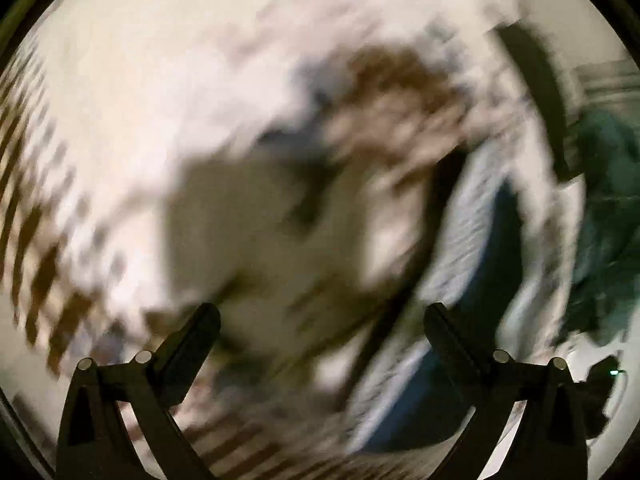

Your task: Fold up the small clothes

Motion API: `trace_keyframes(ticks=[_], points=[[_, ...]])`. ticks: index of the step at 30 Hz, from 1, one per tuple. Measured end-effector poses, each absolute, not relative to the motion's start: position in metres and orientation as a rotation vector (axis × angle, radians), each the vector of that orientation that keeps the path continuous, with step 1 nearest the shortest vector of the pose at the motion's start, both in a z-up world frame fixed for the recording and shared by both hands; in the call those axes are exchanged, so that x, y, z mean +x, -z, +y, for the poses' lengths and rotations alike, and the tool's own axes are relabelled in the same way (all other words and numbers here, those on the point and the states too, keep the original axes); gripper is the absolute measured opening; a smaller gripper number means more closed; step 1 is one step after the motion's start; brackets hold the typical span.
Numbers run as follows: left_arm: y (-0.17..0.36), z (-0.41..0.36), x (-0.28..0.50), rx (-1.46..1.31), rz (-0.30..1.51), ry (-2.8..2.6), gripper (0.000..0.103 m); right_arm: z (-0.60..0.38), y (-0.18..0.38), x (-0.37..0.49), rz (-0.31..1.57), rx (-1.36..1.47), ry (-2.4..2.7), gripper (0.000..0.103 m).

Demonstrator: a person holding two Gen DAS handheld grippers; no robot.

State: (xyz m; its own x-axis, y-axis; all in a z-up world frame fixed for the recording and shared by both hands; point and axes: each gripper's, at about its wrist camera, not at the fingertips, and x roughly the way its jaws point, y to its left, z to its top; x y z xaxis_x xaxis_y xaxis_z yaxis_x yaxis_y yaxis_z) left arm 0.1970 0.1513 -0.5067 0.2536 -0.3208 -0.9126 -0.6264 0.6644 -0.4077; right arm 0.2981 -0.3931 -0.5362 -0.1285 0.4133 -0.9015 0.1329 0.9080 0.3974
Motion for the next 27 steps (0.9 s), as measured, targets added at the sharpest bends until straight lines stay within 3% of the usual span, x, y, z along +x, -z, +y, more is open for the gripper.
trace_keyframes(ticks=[1,4,5,6,7,9,11,12,13,14,15,19,22,23,24,25,26,27], points=[[0.509,0.153,0.208,-0.927,1.317,-0.203,0.103,-0.391,0.526,0.309,1.647,0.402,-0.266,0.059],[0.53,0.152,0.261,-1.003,1.28,-0.097,0.102,-0.38,0.526,0.335,1.606,0.422,-0.325,0.061],[0.532,0.147,0.278,-0.982,1.27,-0.076,0.087,-0.374,0.534,0.345,1.624,0.439,-0.351,0.061],[0.531,0.143,0.291,-0.952,1.263,-0.054,0.049,-0.367,0.547,0.357,1.642,0.457,-0.367,0.061],[0.53,0.139,0.302,-0.931,1.265,-0.028,0.03,-0.366,0.555,0.365,1.652,0.476,-0.38,0.061],[0.524,0.133,0.319,-0.838,1.278,-0.006,0.025,-0.359,0.575,0.383,1.669,0.525,-0.379,0.061],[0.521,0.129,0.32,-0.8,1.263,0.011,0.024,-0.358,0.591,0.398,1.626,0.653,-0.38,0.061],[0.522,0.13,0.325,-0.795,1.271,0.011,0.023,-0.358,0.596,0.404,1.601,0.715,-0.396,0.055],[0.523,0.131,0.325,-0.803,1.268,0.012,0.023,-0.356,0.598,0.405,1.58,0.735,-0.394,0.011],[0.523,0.134,0.323,-0.818,1.26,0.009,0.023,-0.357,0.595,0.408,1.549,0.733,-0.381,0.004],[0.525,0.138,0.321,-0.85,1.255,0.001,0.023,-0.358,0.591,0.409,1.524,0.719,-0.365,0.002],[0.537,0.139,0.328,-0.9,1.277,0.0,0.024,-0.367,0.582,0.422,1.475,0.688,-0.303,0.002],[0.525,0.137,0.325,-0.876,1.319,-0.019,0.033,-0.353,0.582,0.424,1.531,0.576,-0.319,0.003],[0.513,0.137,0.318,-0.845,1.323,-0.032,0.044,-0.352,0.582,0.424,1.575,0.562,-0.333,0.006],[0.503,0.137,0.309,-0.817,1.316,-0.051,0.063,-0.353,0.58,0.422,1.605,0.551,-0.335,0.018],[0.49,0.137,0.295,-0.805,1.289,-0.067,0.073,-0.359,0.575,0.415,1.63,0.557,-0.335,0.038],[0.48,0.136,0.28,-0.807,1.269,-0.077,0.084,-0.37,0.568,0.404,1.633,0.595,-0.327,0.047],[0.476,0.135,0.27,-0.806,1.263,-0.089,0.084,-0.381,0.563,0.393,1.626,0.627,-0.309,0.056]])
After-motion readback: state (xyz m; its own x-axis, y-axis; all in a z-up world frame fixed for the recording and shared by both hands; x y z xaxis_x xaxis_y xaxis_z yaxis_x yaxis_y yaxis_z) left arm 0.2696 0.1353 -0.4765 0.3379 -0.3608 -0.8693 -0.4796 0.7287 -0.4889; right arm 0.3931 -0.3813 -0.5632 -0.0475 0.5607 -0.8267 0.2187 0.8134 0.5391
